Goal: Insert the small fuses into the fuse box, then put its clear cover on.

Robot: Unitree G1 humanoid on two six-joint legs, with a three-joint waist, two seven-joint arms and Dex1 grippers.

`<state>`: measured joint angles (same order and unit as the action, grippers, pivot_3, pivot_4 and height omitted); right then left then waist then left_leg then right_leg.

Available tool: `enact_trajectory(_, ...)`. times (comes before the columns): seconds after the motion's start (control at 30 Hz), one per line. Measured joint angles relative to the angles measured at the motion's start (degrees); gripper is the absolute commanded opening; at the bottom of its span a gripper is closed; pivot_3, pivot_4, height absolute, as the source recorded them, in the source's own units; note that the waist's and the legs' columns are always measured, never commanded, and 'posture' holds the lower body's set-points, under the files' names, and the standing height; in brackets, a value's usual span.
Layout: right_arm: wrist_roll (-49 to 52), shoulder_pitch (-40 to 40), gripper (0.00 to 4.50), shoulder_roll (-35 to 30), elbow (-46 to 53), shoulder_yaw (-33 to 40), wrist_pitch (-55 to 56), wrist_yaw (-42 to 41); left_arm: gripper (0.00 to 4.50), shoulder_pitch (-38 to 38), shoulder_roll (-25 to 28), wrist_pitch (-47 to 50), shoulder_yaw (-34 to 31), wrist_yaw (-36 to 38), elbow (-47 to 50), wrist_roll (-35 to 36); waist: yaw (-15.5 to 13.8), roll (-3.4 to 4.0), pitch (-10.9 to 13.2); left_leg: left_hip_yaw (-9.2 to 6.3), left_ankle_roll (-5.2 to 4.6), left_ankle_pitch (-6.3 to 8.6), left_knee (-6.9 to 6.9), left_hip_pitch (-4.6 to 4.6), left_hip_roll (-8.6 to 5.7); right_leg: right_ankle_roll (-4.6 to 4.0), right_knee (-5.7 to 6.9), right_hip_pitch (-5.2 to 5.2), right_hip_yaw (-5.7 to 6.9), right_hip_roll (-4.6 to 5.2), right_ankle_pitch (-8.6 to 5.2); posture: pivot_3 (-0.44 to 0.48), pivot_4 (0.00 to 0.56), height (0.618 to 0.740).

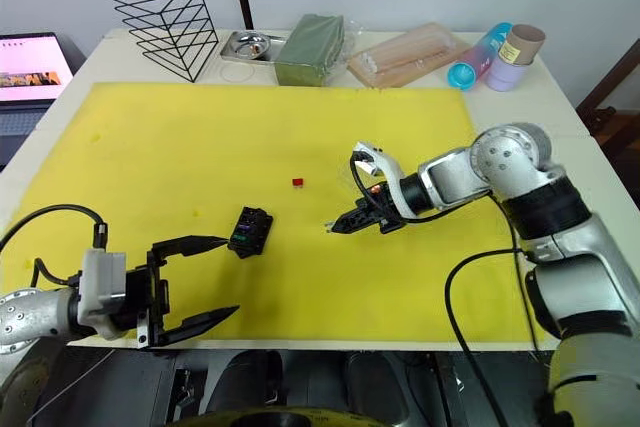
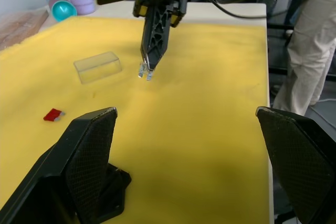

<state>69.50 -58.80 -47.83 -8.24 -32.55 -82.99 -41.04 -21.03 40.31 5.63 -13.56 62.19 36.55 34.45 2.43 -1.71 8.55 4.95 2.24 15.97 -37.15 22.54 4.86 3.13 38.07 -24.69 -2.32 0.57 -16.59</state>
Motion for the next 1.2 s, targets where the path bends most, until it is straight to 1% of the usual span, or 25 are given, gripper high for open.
enact_trajectory(0.1, -12.49, -7.04, 0.01, -1.3, -1.23, -14.15, 4.48, -21.22, 4.5, -3.79, -0.59, -0.6, 0.63, 0.11, 1.93, -0.13, 0.19, 0.16, 0.1, 0.19, -0.05, 0.03, -0.05, 0.11, -0.02, 0.02, 0.01, -0.17, -0.08, 0.08, 0.01, 0.0, 0.15, 0.74)
enact_trajectory(0.13, -16.18, -8.48, 0.01, -1.15, -2.04, -17.57, 6.38, -26.82, 4.5, -4.77, -0.8, -1.03, 0.9, 0.08, 2.36, -0.22, 0.1, 0.15, 0.1, 0.18, -0.05, 0.03, -0.06, 0.11, -0.02, 0.01, 0.01, -0.17, -0.07, 0.08, 0.01, 0.0, 0.15, 0.74)
enact_trajectory(0.23, -25.0, -9.9, 0.01, 0.71, -5.22, -24.4, 11.44, -38.42, 4.5, -6.94, -1.52, -1.58, 1.43, -0.62, 3.84, -0.87, -0.04, 0.18, 0.11, 0.18, -0.05, 0.03, -0.08, 0.12, -0.02, -0.01, 0.03, -0.17, -0.06, 0.08, 0.0, 0.0, 0.15, 0.74)
enact_trajectory(0.3, -29.29, -9.94, 0.01, 2.56, -7.4, -27.16, 13.73, -43.34, 4.5, -8.43, -2.25, -1.85, 1.61, -1.32, 4.96, -1.3, -0.01, 0.24, 0.15, 0.21, -0.05, 0.03, -0.12, 0.12, -0.02, -0.1, 0.05, -0.17, -0.06, 0.08, -0.05, 0.0, 0.15, 0.74)
enact_trajectory(0.37, -33.07, -10.0, 0.01, 4.41, -9.85, -28.06, 15.48, -47.05, 4.5, -9.48, -2.36, -2.36, 1.6, -1.72, 5.75, -1.47, 0.03, 0.28, 0.18, 0.21, -0.05, 0.03, -0.14, 0.11, -0.03, -0.17, 0.07, -0.18, -0.07, 0.08, -0.08, 0.0, 0.15, 0.74)
enact_trajectory(0.5, -37.43, -11.49, 0.01, 6.72, -13.79, -28.43, 17.77, -50.28, 4.5, -11.4, -2.88, -2.82, 1.63, -2.67, 6.54, -2.17, 0.08, 0.31, 0.2, 0.23, -0.05, 0.03, -0.13, 0.1, -0.03, -0.17, 0.08, -0.2, -0.07, 0.07, -0.08, 0.0, 0.15, 0.74)
enact_trajectory(0.63, -38.89, -11.54, 1.01, 7.85, -15.65, -28.34, 18.94, -50.58, 4.5, -10.95, -3.13, -3.37, 1.64, -3.02, 6.29, -2.75, 0.07, 0.33, 0.2, 0.24, -0.05, 0.03, -0.12, 0.1, -0.04, -0.17, 0.08, -0.2, -0.07, 0.07, -0.08, 0.0, 0.15, 0.74)
enact_trajectory(0.7, -39.42, -11.46, 1.7, 8.46, -16.32, -28.22, 19.11, -50.6, 4.5, -10.44, -3.19, -3.71, 1.64, -3.19, 6.16, -2.78, 0.08, 0.33, 0.21, 0.25, -0.05, 0.03, -0.14, 0.1, -0.04, -0.17, 0.08, -0.19, -0.07, 0.08, -0.07, 0.0, 0.15, 0.74)
enact_trajectory(0.73, -39.67, -11.4, 1.95, 8.56, -16.85, -27.89, 19.11, -50.67, 4.5, -10.26, -3.19, -3.79, 1.65, -3.18, 5.98, -2.78, 0.08, 0.34, 0.21, 0.26, -0.05, 0.03, -0.14, 0.1, -0.04, -0.17, 0.08, -0.2, -0.07, 0.08, -0.07, 0.0, 0.15, 0.74)
enact_trajectory(0.83, -40.16, -11.4, 1.95, 8.57, -18.08, -26.55, 18.49, -50.9, 4.5, -9.57, -3.13, -3.81, 2.06, -3.08, 5.17, -2.78, 0.05, 0.34, 0.21, 0.28, -0.05, 0.03, -0.14, 0.1, -0.05, -0.16, 0.08, -0.2, -0.07, 0.08, -0.07, 0.0, 0.15, 0.74)
enact_trajectory(0.97, -40.57, -11.31, 1.95, 7.58, -19.03, -21.74, 15.89, -50.87, 4.5, -7.83, -2.88, -3.78, 2.9, -2.84, 4.29, -2.76, 0.0, 0.37, 0.23, 0.29, -0.05, 0.03, -0.14, 0.1, -0.06, -0.1, 0.08, -0.2, -0.07, 0.08, -0.04, 0.0, 0.15, 0.74)
enact_trajectory(1.13, -37.68, -7.63, 1.95, -1.18, -13.99, -13.78, 9.68, -50.89, 4.5, -6.18, -2.64, -3.72, 3.82, -2.47, 3.42, -2.66, -0.27, 0.38, 0.24, 0.33, -0.04, 0.03, -0.14, 0.12, -0.1, -0.07, 0.04, -0.18, -0.07, 0.14, -0.02, 0.0, 0.15, 0.74)
enact_trajectory(1.2, -35.66, -4.12, 1.95, -2.11, -11.93, -10.04, 3.98, -49.8, 4.5, -4.96, -2.45, -3.57, 3.94, -2.13, 2.56, -2.46, -0.08, 0.37, 0.23, 0.31, -0.04, 0.03, -0.14, 0.09, -0.09, -0.05, 0.05, -0.18, -0.09, 0.11, -0.01, 0.0, 0.15, 0.74)
